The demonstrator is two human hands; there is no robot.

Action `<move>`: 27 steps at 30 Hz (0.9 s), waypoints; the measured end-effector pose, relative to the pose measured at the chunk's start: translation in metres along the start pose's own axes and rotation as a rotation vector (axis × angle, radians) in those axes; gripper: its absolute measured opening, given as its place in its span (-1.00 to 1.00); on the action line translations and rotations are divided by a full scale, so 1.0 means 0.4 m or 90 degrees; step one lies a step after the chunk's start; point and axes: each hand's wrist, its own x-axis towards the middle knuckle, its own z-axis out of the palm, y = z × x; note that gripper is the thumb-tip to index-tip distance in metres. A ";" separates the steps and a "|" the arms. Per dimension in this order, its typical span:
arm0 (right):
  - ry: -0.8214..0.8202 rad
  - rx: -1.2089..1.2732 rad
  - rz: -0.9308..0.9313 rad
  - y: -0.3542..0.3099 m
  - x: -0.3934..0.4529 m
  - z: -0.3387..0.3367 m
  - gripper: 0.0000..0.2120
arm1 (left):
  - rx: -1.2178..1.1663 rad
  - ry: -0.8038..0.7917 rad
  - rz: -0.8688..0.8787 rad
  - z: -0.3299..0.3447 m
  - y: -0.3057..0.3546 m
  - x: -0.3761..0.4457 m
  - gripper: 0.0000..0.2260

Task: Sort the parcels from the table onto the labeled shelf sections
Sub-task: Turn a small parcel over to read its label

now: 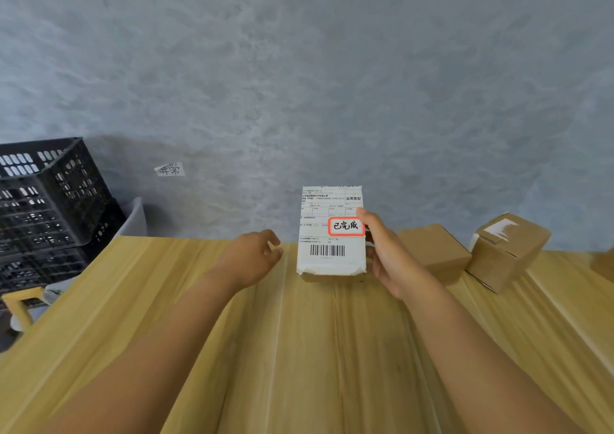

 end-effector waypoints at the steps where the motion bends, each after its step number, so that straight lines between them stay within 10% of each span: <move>1: -0.001 -0.009 0.001 0.002 -0.001 -0.002 -0.67 | 0.066 0.005 0.028 0.002 0.006 0.002 -0.74; 9: -0.007 -0.053 -0.017 0.005 -0.018 -0.044 -0.64 | 0.401 0.095 0.190 0.017 0.060 0.012 -0.73; 27: 0.183 -0.053 -0.071 0.030 -0.254 -0.111 -0.62 | 0.431 0.106 0.397 0.012 0.220 -0.025 -0.69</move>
